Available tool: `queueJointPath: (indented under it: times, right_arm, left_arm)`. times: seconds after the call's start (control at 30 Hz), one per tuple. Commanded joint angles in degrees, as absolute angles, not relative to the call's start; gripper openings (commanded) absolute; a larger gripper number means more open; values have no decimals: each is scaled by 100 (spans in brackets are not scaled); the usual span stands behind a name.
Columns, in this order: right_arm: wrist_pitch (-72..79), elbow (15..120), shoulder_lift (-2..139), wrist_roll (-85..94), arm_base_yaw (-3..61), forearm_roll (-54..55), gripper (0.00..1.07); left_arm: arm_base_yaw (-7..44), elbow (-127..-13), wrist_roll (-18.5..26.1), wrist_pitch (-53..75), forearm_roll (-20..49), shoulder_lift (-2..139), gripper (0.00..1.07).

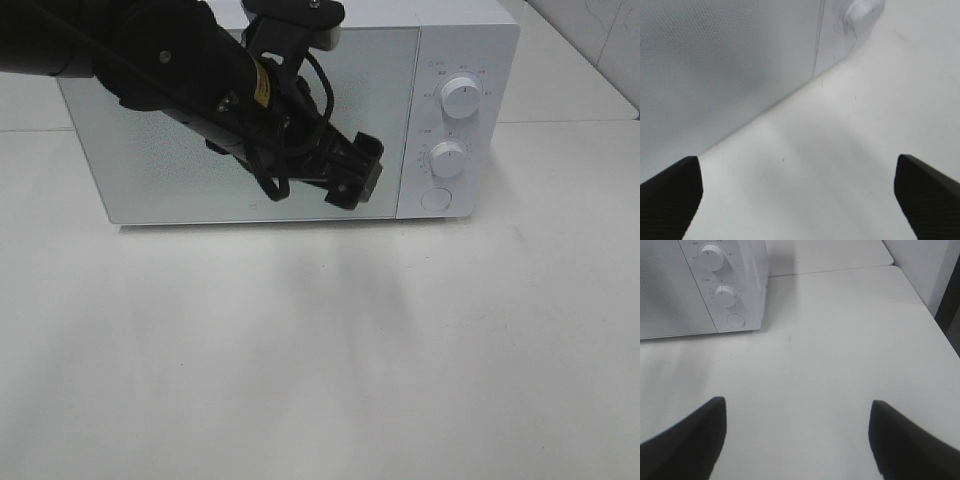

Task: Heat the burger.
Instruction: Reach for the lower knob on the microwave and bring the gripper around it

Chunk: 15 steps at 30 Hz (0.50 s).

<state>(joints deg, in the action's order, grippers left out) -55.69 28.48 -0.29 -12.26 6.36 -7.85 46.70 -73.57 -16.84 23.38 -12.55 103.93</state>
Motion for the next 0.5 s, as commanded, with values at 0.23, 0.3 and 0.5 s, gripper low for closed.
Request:
queueJointPath:
  times: [0.23,0.3,0.5]
  right_arm:
    - [-5518,2842,-52,-1186,602,-773,76]
    - [-5518,2842,-52,-1186,602,-773,76]
    - [-5518,2842,-52,-1186,602,-773,76]
  left_arm:
    - [5065,-7414,-1673,4515,-1037,9981,101]
    - [5065,-7414,-1673,4727,-945,9941,101]
    - [5059,-7420,-1667,6062,-435,9712,100]
